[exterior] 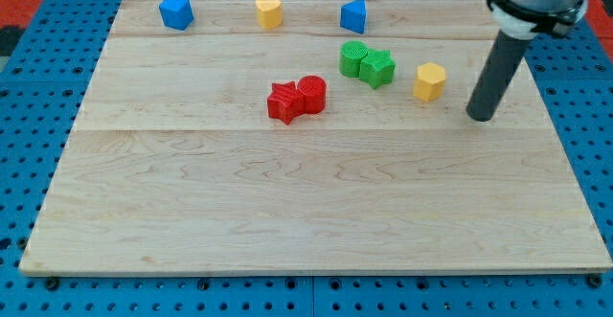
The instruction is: Move the yellow hexagon parallel right to the blue triangle
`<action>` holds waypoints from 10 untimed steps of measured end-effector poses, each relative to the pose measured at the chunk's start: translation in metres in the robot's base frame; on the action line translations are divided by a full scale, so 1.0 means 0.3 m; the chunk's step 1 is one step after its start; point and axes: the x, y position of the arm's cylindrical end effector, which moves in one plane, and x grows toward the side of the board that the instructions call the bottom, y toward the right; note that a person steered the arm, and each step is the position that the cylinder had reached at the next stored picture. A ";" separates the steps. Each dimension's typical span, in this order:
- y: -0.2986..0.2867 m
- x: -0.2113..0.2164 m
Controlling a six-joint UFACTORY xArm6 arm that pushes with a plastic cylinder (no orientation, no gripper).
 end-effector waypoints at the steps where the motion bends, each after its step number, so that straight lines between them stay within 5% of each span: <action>1: -0.139 -0.021; 4: -0.110 -0.373; 6: -0.243 -0.342; 10: -0.160 -0.616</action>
